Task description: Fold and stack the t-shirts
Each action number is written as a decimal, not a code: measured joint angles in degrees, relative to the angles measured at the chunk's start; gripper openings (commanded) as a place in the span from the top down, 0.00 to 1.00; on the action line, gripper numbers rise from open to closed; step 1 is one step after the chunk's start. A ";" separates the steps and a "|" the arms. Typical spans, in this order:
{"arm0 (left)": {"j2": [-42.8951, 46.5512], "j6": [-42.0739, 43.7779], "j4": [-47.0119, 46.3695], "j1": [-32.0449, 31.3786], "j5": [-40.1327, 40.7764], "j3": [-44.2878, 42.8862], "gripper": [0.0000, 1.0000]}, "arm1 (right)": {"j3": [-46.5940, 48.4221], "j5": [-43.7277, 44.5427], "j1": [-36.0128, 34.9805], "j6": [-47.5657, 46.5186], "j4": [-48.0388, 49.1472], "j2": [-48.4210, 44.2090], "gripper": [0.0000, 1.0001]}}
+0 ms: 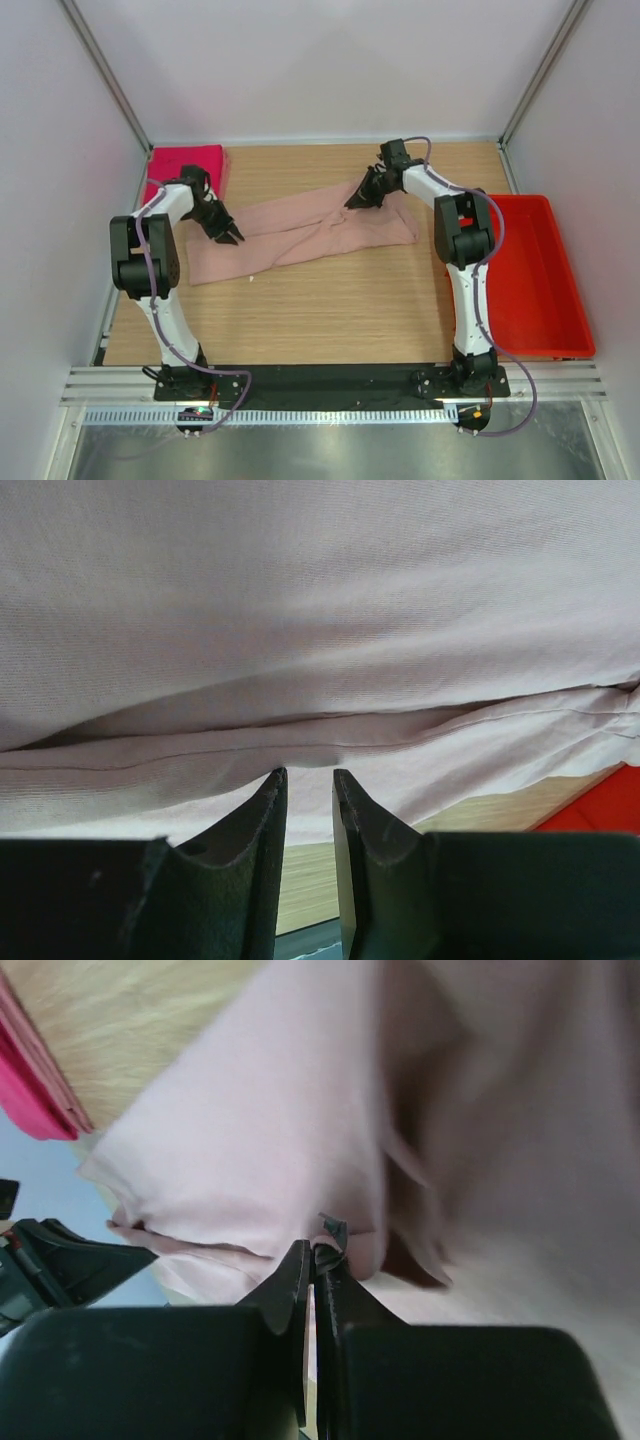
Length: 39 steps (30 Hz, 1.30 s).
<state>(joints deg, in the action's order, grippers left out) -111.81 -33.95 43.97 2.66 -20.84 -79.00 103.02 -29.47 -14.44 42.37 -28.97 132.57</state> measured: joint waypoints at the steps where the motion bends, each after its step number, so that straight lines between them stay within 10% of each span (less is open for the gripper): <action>1: -0.13 0.00 0.02 0.00 -0.02 -0.04 0.74 | 1.40 -0.09 -0.46 0.37 0.68 0.83 0.97; 6: -0.26 0.11 0.04 0.00 -0.11 -0.15 0.75 | 10.97 -1.38 -3.17 4.63 4.55 5.88 0.67; 14: -0.33 0.26 0.42 0.00 -0.22 -0.39 0.75 | 18.71 -5.92 -4.35 14.23 15.19 11.47 0.55; 27: -0.33 0.81 0.37 0.00 -1.27 -0.39 0.73 | 13.00 -1.20 -0.44 0.20 1.73 3.69 0.56; 39: 0.15 1.18 0.42 0.00 -0.22 -0.37 0.73 | 4.28 -4.07 -3.43 -0.92 4.68 2.78 0.79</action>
<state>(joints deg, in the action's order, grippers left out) -111.66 -32.77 44.38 2.66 -21.06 -79.37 107.31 -33.54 -17.87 41.45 -24.29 135.35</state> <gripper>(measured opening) 0.266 0.213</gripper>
